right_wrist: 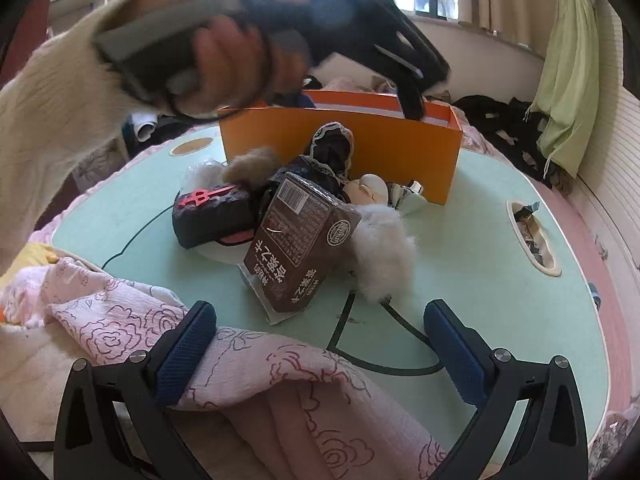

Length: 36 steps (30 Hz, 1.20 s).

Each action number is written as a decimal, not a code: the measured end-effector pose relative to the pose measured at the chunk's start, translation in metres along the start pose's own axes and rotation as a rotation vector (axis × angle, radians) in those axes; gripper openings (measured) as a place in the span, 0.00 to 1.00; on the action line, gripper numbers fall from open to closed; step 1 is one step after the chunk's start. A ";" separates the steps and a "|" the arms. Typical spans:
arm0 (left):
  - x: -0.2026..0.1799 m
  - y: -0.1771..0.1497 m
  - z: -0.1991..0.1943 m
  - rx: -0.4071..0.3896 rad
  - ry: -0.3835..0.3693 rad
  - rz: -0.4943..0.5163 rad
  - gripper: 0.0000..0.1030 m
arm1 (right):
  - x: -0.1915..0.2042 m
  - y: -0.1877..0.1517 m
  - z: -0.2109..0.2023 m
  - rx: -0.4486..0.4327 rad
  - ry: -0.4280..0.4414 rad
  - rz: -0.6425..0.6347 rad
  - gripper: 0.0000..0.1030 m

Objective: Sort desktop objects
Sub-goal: 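Reach into the box and grasp the blue tin with the left gripper, then lift the blue tin out and set it beside the dark box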

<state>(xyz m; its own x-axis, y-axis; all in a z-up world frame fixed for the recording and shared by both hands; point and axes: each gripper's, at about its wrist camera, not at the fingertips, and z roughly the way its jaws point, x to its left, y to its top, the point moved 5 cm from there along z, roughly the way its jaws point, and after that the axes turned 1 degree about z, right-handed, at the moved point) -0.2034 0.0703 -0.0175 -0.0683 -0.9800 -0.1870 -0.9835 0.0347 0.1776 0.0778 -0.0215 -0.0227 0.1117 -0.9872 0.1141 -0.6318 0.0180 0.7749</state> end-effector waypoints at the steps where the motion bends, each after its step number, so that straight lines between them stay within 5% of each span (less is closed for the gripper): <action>1: -0.001 0.000 0.006 0.014 -0.028 -0.003 0.96 | 0.000 0.000 0.000 0.002 0.000 0.001 1.00; 6: -0.004 -0.002 0.012 0.000 0.058 0.056 0.90 | -0.003 0.001 0.001 -0.002 -0.005 0.011 1.00; 10: -0.002 -0.009 0.004 -0.009 0.018 0.076 0.66 | -0.007 0.002 0.002 -0.006 -0.024 0.028 1.00; 17: 0.012 -0.005 -0.007 -0.060 -0.004 0.082 0.66 | -0.010 0.004 0.003 -0.008 -0.039 0.039 1.00; 23: 0.007 -0.006 -0.059 -0.214 -0.066 0.095 0.66 | -0.011 0.004 0.003 -0.010 -0.047 0.046 1.00; 30: 0.001 -0.059 -0.124 -0.374 -0.172 0.157 0.66 | -0.011 0.004 0.003 -0.012 -0.056 0.053 1.00; 36: 0.006 -0.127 -0.094 -0.342 -0.212 0.186 0.66 | -0.011 0.003 0.003 -0.013 -0.064 0.059 1.00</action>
<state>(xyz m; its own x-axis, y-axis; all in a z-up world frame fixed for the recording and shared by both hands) -0.0633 0.0419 0.0502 -0.3069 -0.9000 -0.3095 -0.8418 0.1050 0.5295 0.0726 -0.0110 -0.0238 0.0254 -0.9924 0.1204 -0.6260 0.0781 0.7759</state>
